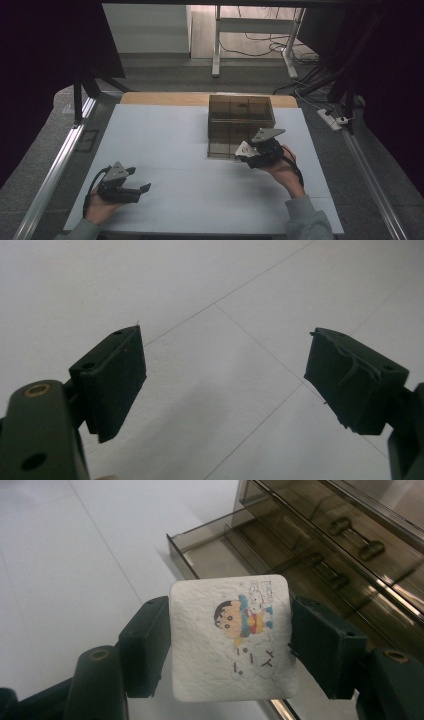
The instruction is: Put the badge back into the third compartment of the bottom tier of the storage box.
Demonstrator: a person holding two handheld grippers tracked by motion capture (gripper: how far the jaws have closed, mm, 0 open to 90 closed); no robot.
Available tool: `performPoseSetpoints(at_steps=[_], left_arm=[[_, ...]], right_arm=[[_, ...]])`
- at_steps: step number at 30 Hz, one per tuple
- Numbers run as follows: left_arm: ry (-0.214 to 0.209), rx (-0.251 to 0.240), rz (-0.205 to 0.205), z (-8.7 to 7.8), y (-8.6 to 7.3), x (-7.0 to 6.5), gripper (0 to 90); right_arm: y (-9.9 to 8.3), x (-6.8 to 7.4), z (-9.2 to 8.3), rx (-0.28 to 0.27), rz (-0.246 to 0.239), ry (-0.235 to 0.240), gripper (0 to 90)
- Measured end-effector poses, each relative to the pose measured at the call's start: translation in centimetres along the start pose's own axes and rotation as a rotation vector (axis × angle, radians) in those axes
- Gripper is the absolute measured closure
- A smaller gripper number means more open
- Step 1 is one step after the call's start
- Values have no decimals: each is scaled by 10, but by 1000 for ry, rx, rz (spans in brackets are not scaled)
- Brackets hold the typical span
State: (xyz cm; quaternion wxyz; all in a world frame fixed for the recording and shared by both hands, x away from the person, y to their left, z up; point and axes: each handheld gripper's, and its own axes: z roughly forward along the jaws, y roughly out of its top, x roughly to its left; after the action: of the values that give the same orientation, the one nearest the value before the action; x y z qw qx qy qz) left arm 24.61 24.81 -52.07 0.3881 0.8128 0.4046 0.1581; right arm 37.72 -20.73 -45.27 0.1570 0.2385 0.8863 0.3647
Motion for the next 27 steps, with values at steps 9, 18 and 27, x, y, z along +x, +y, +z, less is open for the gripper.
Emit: performPoseSetpoints(at_steps=[9,18,27], left_arm=[[0,0,-2,0,0,0,163],[-1,1,-1,0,0,0,164],[-1,2,-2,0,-1,0,165]], right_arm=[[-3,-8,-8,14,28,-29,331],[-8,-16,-13,45,53,-76,331],[-15,-25,-16,79,64,-114,331]])
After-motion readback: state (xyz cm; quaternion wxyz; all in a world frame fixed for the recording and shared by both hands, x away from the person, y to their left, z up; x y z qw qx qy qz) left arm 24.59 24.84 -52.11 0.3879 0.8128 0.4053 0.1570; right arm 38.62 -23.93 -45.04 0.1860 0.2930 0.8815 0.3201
